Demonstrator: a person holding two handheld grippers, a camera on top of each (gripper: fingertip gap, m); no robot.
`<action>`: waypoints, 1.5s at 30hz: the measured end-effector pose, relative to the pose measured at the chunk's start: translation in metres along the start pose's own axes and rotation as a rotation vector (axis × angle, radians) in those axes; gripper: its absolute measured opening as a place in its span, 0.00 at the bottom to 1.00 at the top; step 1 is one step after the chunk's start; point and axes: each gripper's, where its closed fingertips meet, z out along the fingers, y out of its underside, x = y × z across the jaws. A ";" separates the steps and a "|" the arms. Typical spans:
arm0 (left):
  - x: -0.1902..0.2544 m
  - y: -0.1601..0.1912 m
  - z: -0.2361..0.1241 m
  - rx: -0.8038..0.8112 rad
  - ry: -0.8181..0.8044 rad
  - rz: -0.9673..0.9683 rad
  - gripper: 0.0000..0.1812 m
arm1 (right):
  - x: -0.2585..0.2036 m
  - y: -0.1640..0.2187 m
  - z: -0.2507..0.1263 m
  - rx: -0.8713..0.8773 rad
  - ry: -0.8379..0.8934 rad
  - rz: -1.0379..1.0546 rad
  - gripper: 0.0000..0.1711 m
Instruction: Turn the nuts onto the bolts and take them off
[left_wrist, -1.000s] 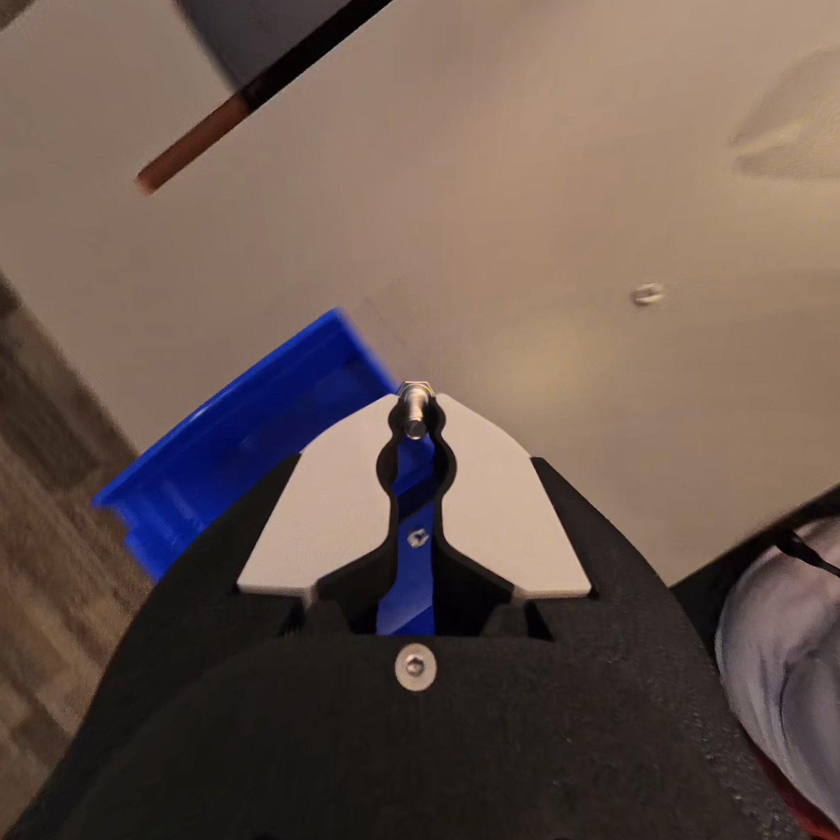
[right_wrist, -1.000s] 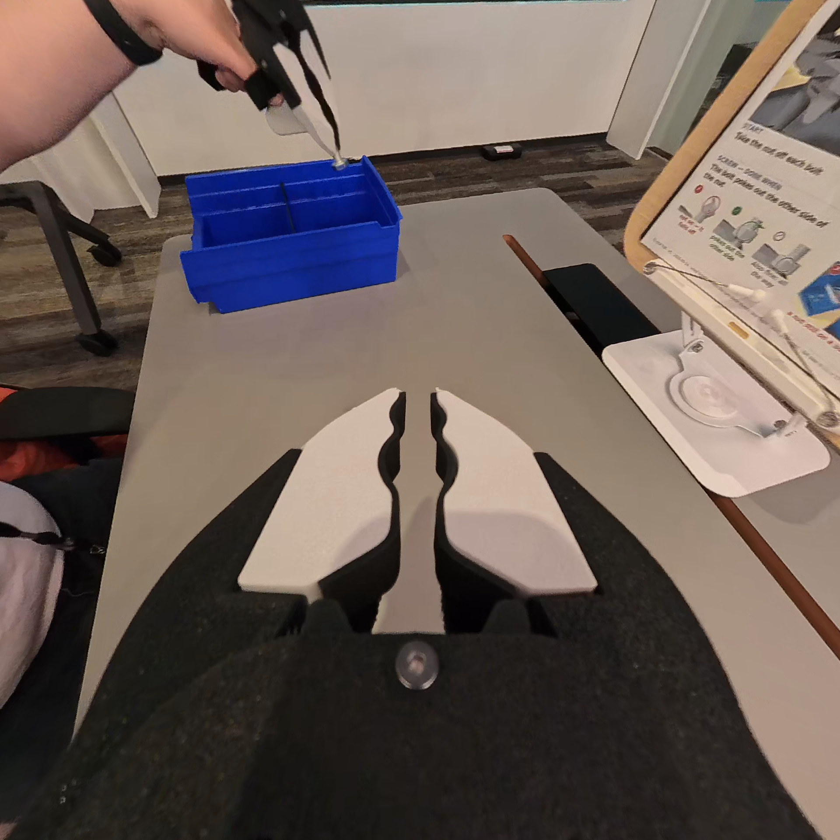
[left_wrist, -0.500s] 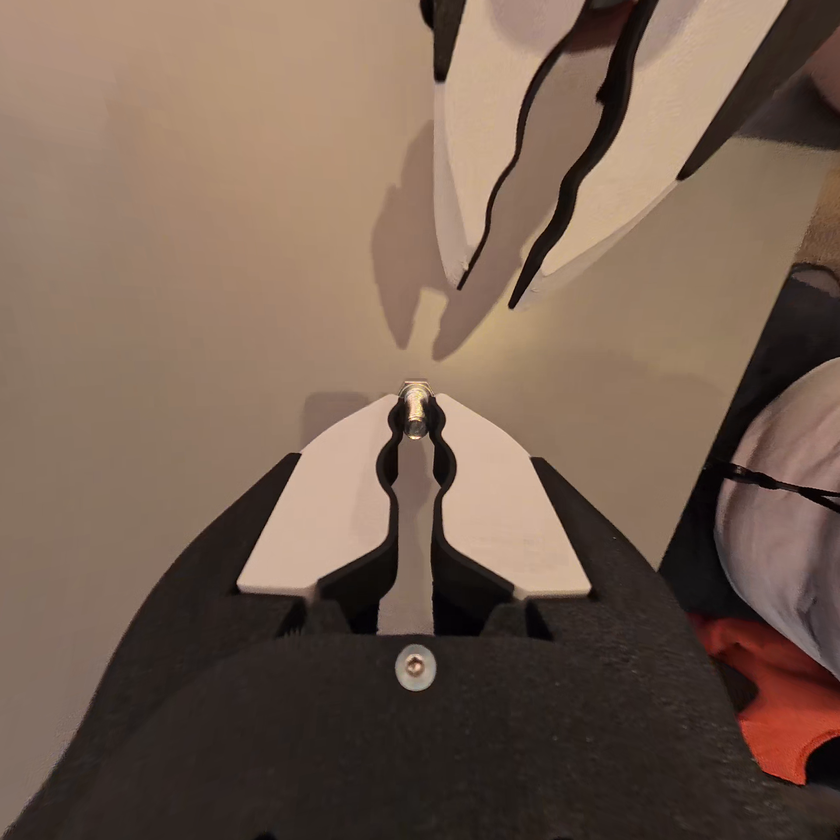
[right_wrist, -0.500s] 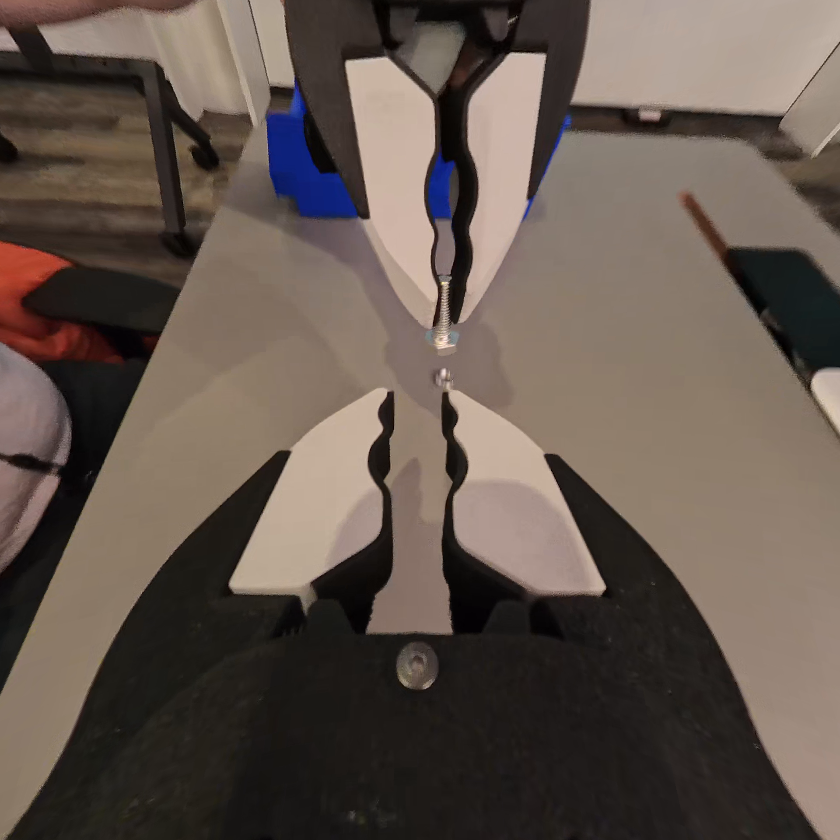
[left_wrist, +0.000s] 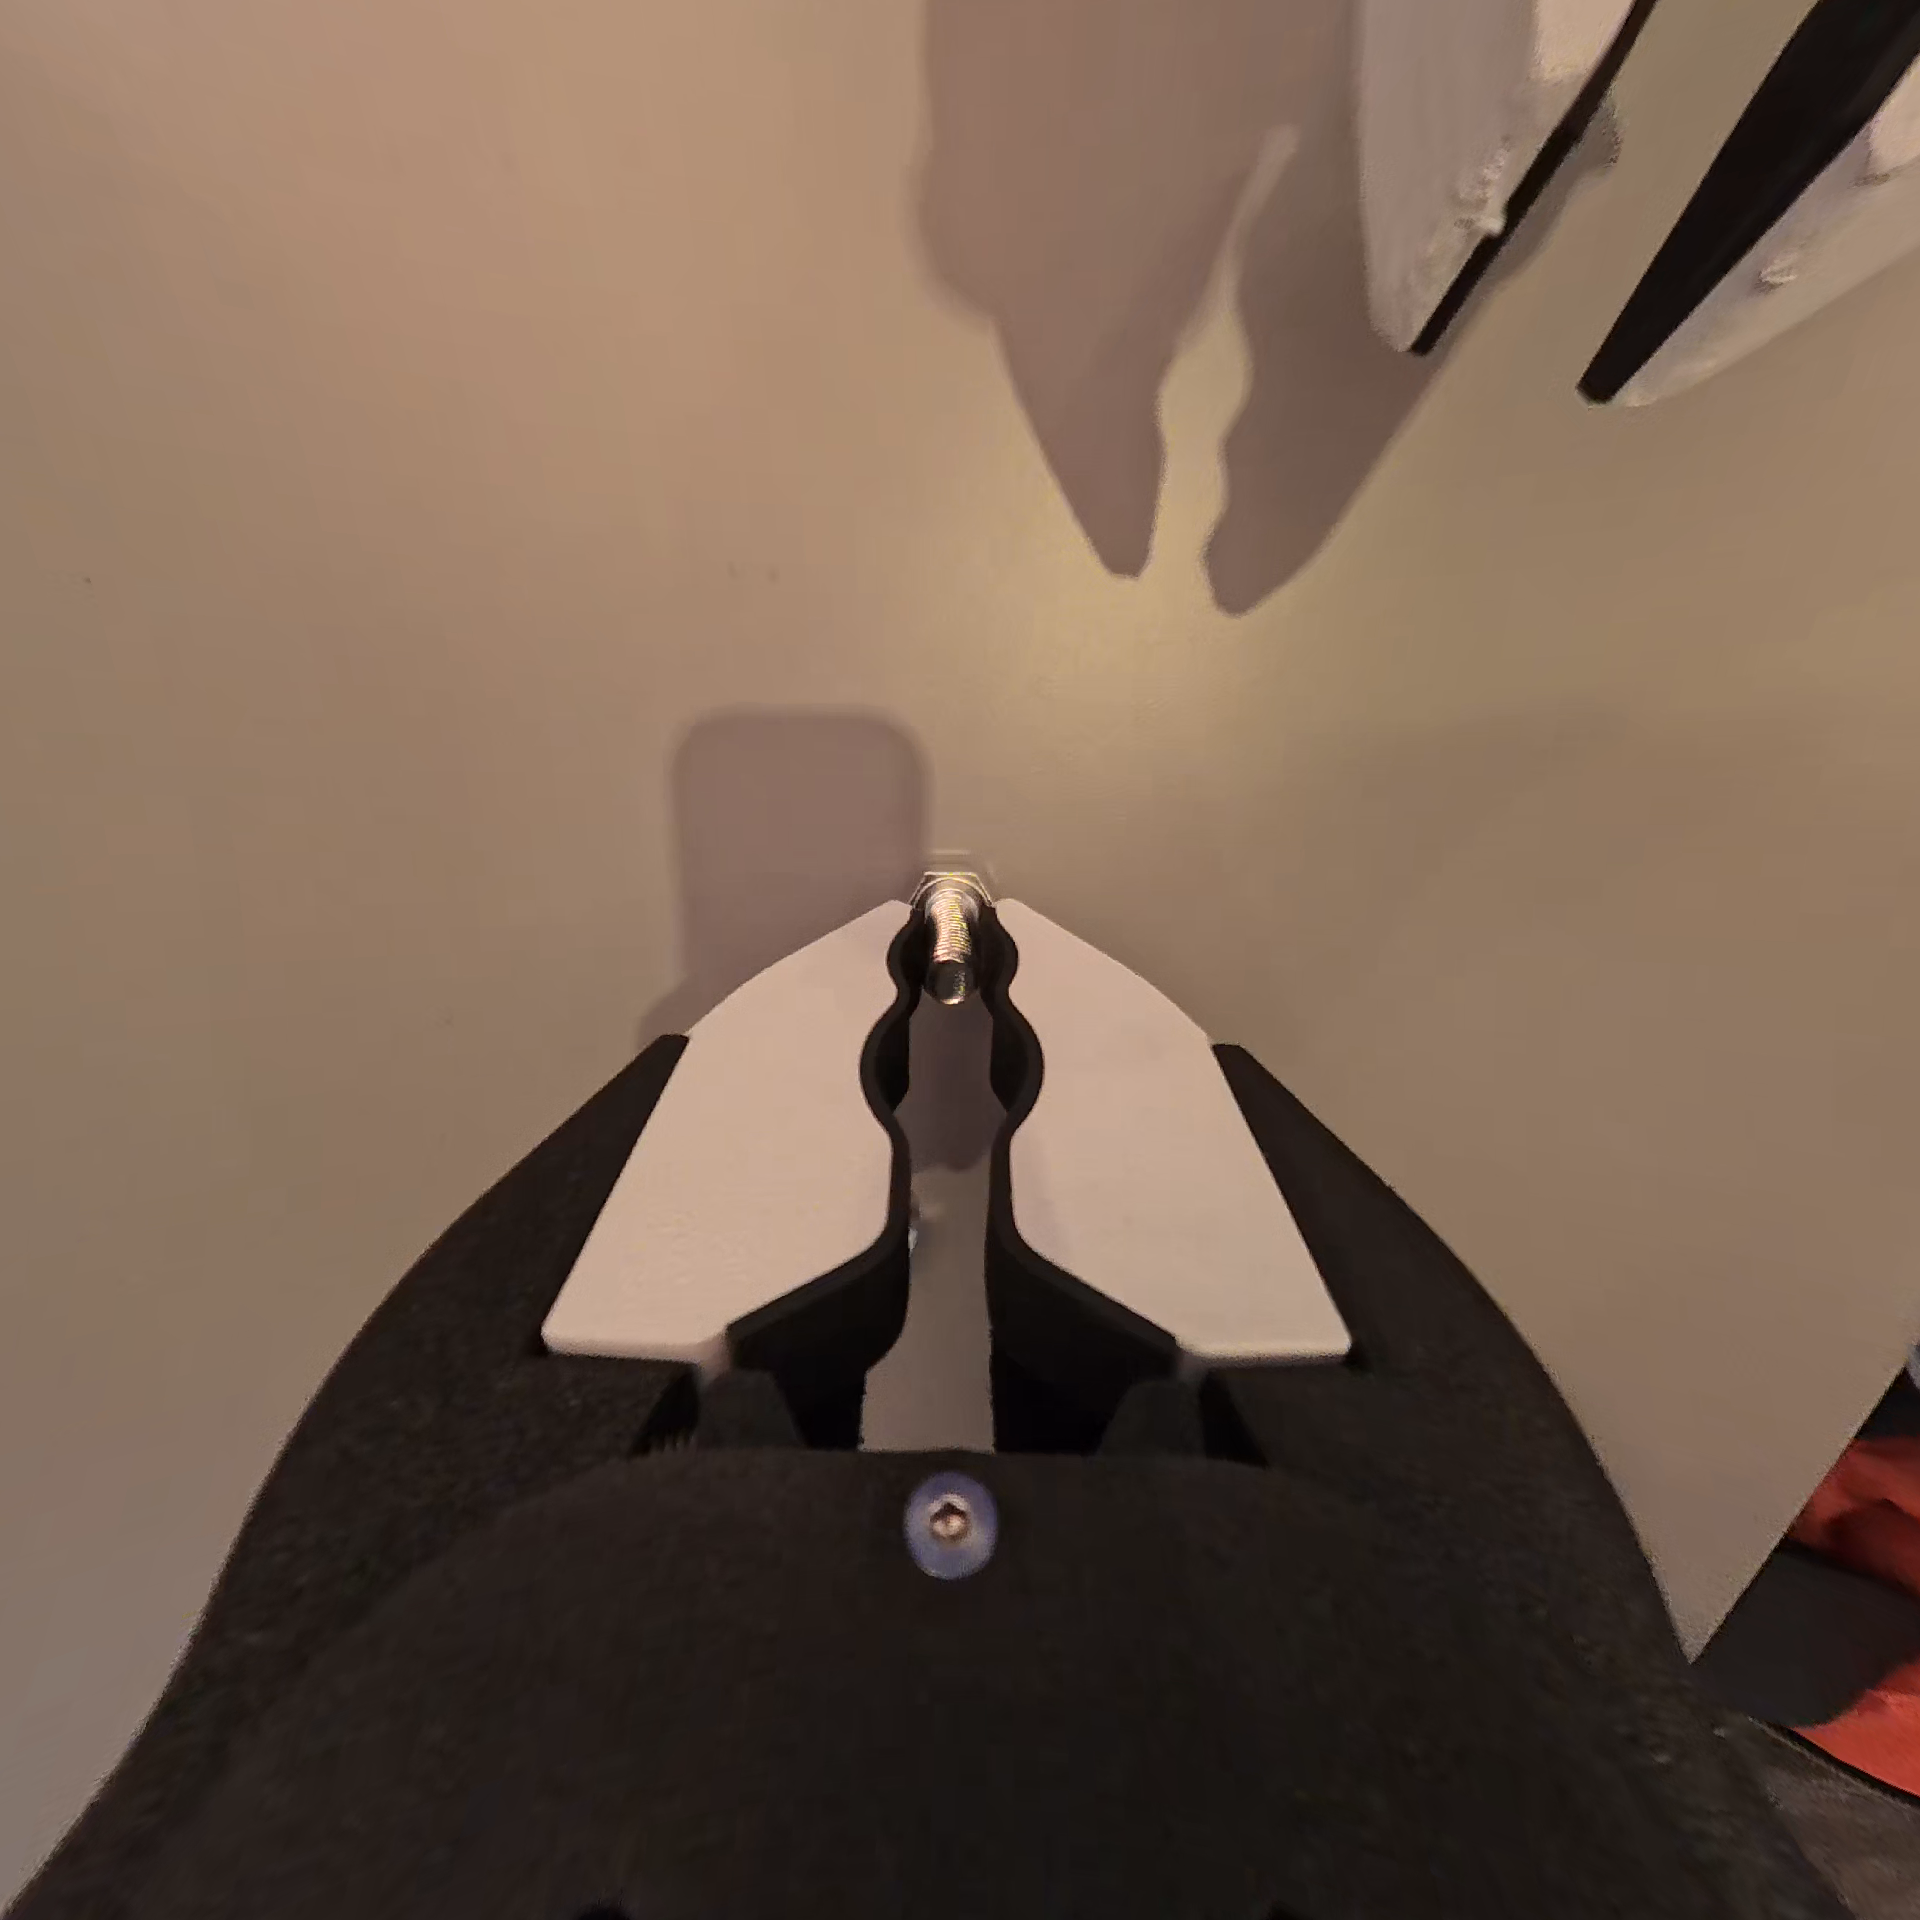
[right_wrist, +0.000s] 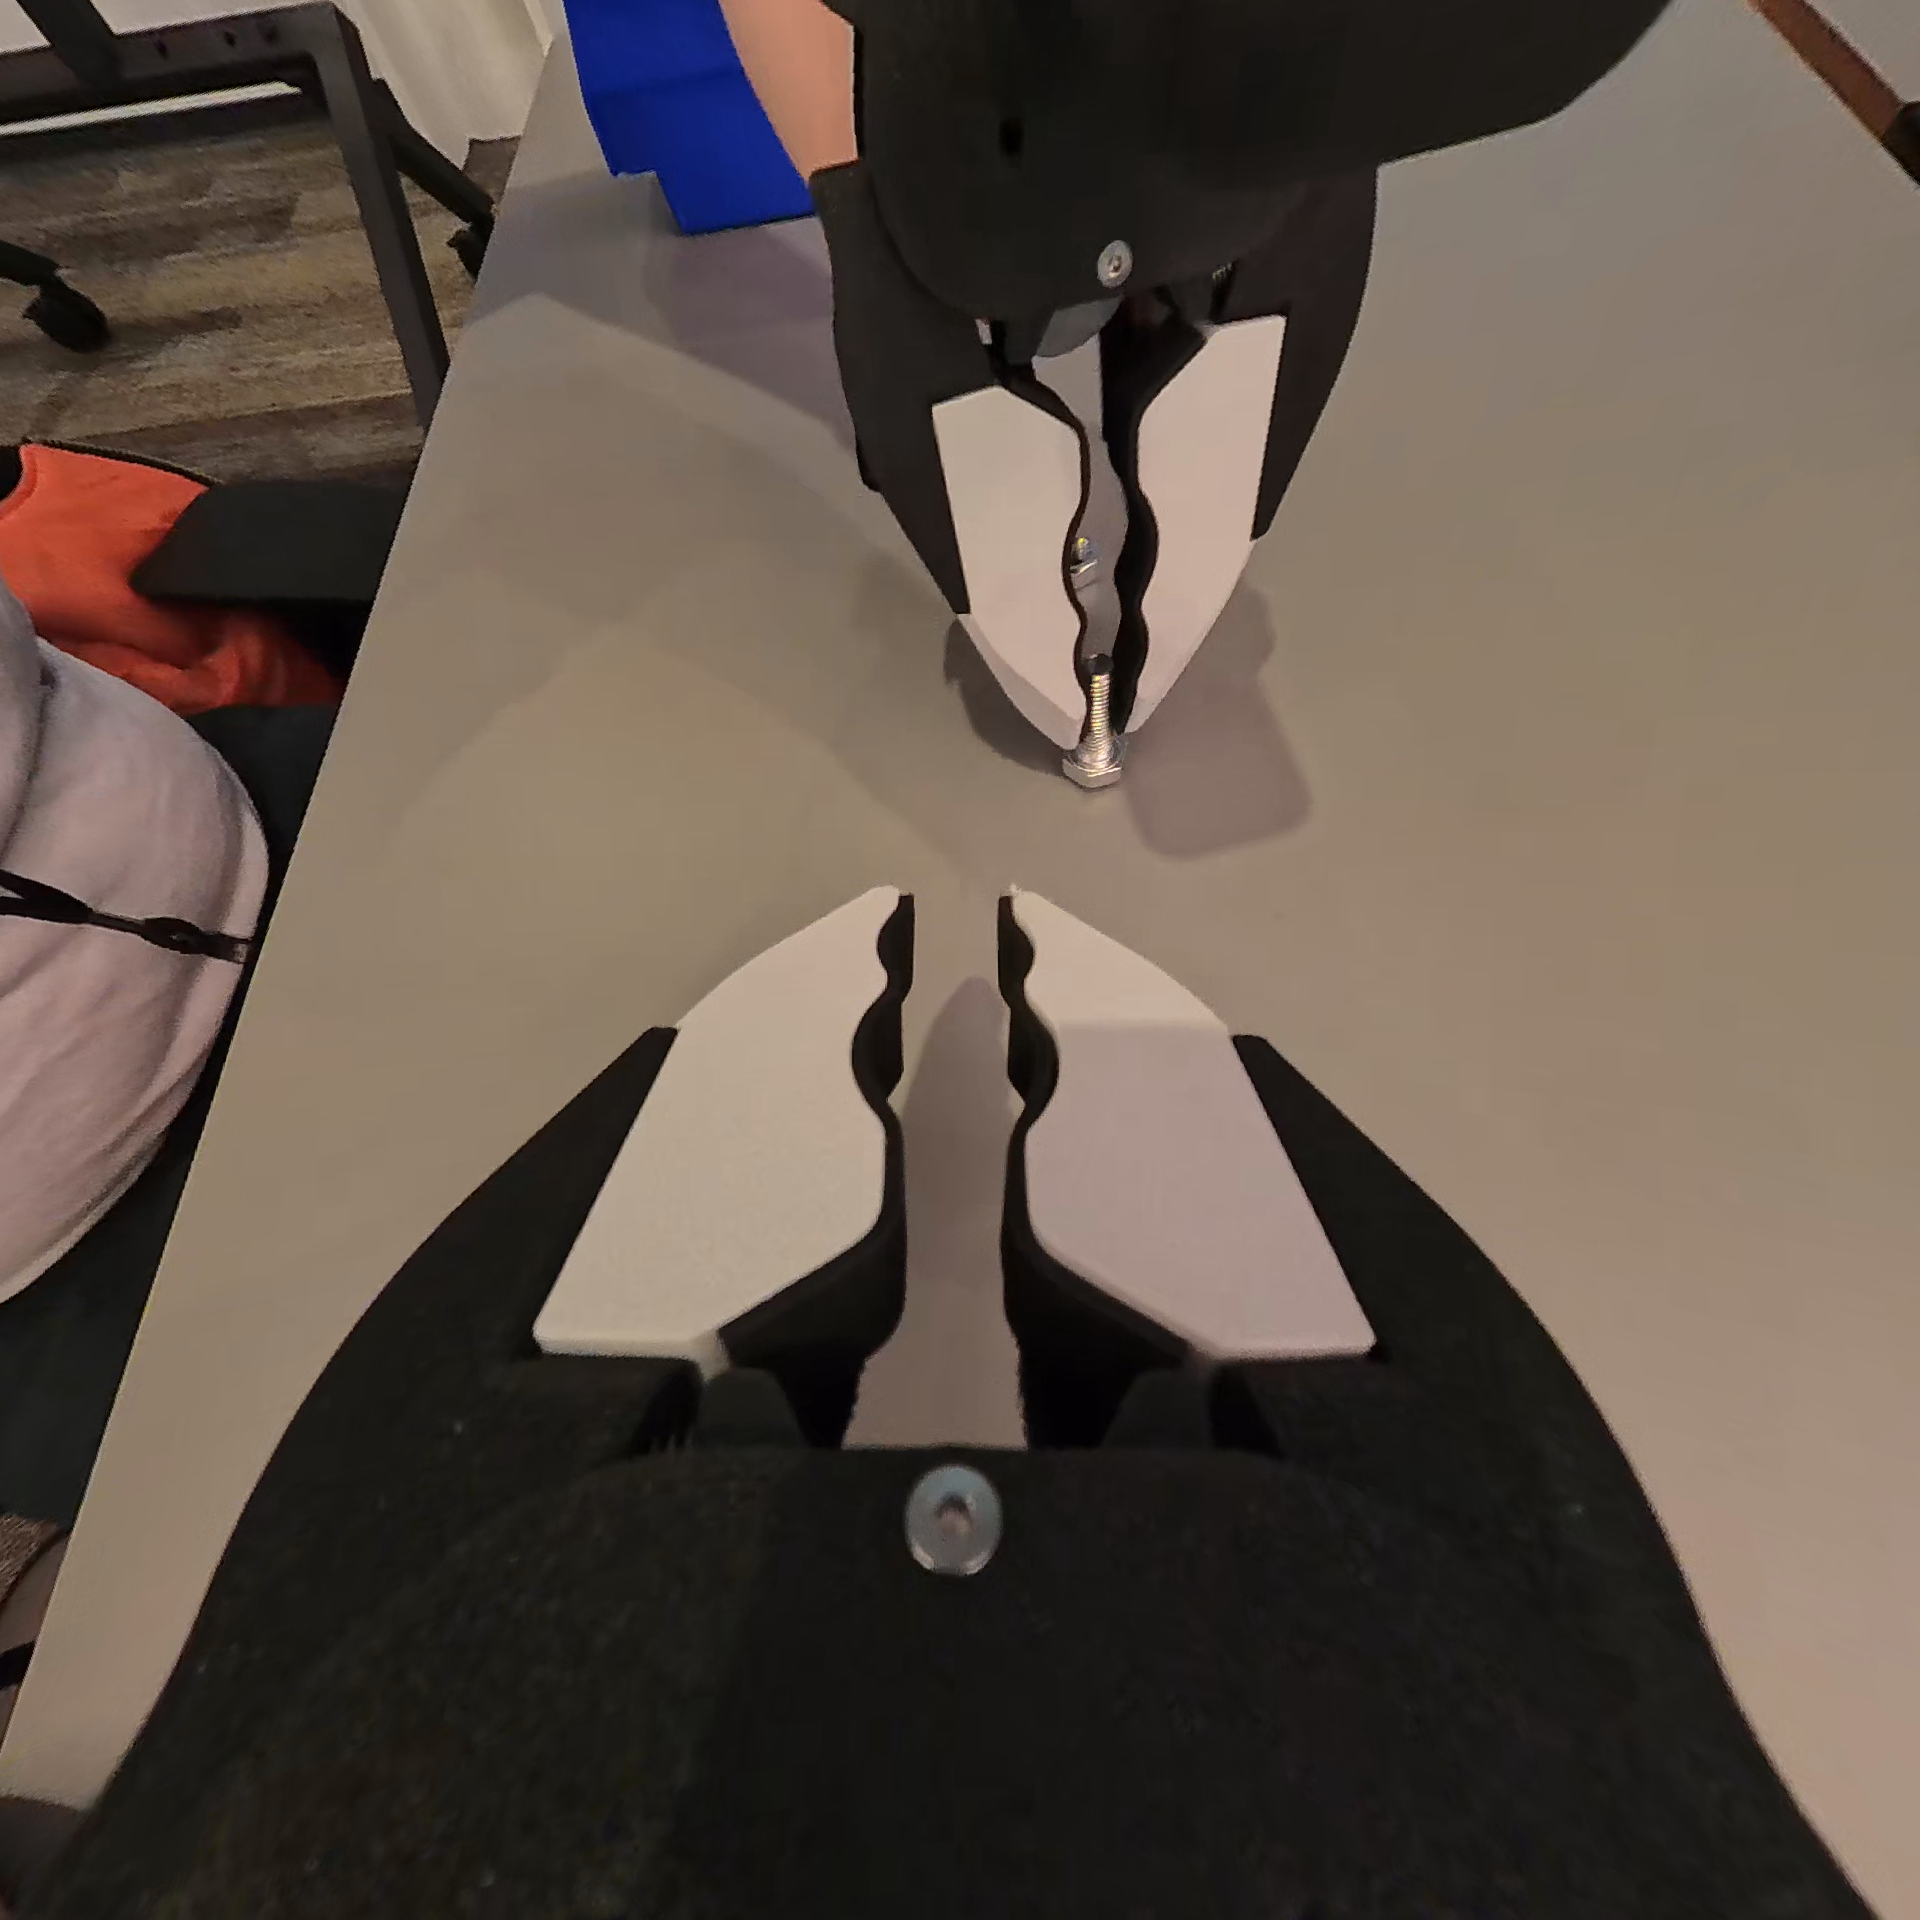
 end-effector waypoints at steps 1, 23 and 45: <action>-0.001 0.000 0.000 0.003 -0.008 0.001 0.05 | 0.000 0.001 0.002 -0.008 -0.004 -0.002 0.08; 0.005 0.057 -0.121 0.445 -0.157 -0.192 0.15 | 0.038 -0.006 0.091 -0.050 0.083 -0.094 0.12; 0.019 -0.018 -0.144 1.019 -0.443 -0.054 0.21 | -0.005 -0.141 0.023 0.331 -0.034 -0.197 0.05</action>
